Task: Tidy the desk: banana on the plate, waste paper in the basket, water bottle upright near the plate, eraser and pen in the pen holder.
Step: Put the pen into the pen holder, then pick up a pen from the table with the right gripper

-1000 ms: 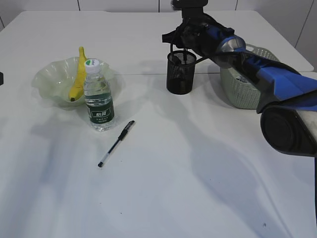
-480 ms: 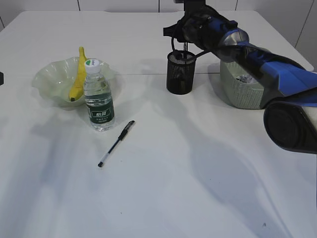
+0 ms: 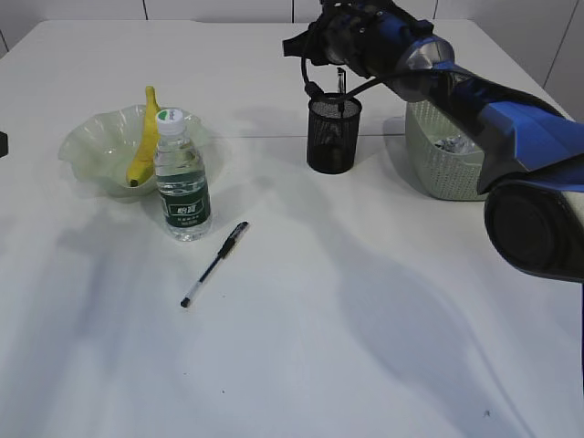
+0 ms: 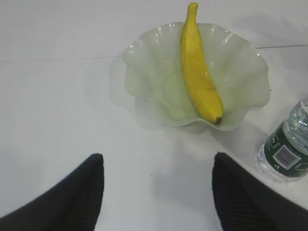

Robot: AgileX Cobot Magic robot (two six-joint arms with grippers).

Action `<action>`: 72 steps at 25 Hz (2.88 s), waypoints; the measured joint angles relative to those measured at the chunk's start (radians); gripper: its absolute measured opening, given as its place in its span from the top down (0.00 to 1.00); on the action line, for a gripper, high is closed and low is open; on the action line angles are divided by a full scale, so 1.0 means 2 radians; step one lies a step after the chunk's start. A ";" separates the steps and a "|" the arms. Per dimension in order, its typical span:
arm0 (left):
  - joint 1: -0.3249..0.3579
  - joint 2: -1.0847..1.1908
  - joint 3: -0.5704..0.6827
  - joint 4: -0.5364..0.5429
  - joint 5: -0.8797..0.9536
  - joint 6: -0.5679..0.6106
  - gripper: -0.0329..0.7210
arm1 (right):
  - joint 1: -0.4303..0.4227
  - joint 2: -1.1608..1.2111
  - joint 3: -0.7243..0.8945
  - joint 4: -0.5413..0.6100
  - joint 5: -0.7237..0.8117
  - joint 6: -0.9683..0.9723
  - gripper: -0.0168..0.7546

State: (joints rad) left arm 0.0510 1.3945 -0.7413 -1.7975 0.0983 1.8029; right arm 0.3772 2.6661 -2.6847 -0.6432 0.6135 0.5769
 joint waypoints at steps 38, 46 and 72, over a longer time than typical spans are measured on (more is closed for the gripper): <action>0.000 0.000 0.000 0.000 0.004 0.000 0.30 | 0.039 -0.118 0.000 -0.002 0.060 -0.228 0.68; 0.000 0.000 0.000 0.000 0.005 0.000 0.30 | 0.050 -0.190 0.000 0.042 0.090 -0.292 0.68; 0.000 0.000 0.000 0.000 0.031 0.001 0.30 | 0.050 -0.690 0.421 0.122 0.088 -0.376 0.68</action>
State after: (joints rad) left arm 0.0510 1.3945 -0.7413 -1.7975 0.1598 1.8046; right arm 0.4779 1.2869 -1.8434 -0.3987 0.7896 -0.1750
